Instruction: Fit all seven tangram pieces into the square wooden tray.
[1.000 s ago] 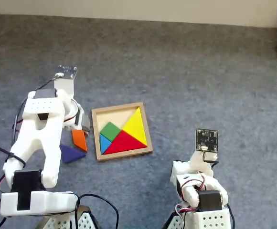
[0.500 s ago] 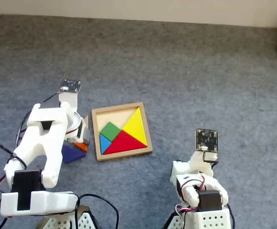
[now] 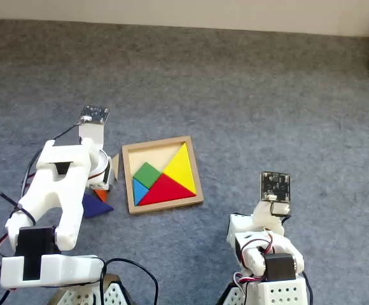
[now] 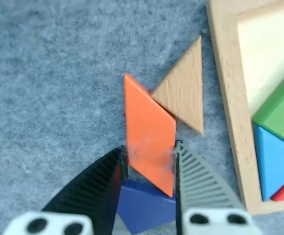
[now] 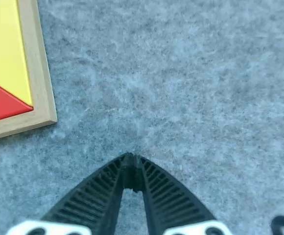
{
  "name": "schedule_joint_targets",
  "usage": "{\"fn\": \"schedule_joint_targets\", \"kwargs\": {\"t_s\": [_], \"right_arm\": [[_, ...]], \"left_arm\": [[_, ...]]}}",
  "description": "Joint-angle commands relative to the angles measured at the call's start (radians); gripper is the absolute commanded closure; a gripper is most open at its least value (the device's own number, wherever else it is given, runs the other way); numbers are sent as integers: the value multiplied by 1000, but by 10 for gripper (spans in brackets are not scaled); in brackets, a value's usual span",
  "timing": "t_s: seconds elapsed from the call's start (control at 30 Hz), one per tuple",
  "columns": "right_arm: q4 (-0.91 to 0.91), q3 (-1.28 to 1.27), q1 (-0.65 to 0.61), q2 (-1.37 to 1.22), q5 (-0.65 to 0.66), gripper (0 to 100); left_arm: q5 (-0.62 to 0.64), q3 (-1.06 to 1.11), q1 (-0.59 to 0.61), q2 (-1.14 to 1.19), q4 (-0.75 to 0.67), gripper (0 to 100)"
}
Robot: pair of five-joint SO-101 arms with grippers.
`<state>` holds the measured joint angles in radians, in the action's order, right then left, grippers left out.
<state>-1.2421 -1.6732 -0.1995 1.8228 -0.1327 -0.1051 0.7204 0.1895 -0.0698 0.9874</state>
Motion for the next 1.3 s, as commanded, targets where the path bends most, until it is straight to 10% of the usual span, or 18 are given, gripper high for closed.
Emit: {"fn": "schedule_joint_targets", "kwargs": {"t_s": [0.0, 0.53, 0.87, 1.27], "right_arm": [[-7, -136, 12, 13, -8, 989], [-7, -136, 12, 13, -8, 989], [-7, -136, 12, 13, -8, 989], [-7, -136, 12, 13, -8, 989]], "left_arm": [[-86, -5, -16, -16, -5, 925], [-361, -452, -19, -18, 423, 930], [-612, -553, -168, -5, 439, 930], [-618, -578, -378, 85, 353, 928]]}}
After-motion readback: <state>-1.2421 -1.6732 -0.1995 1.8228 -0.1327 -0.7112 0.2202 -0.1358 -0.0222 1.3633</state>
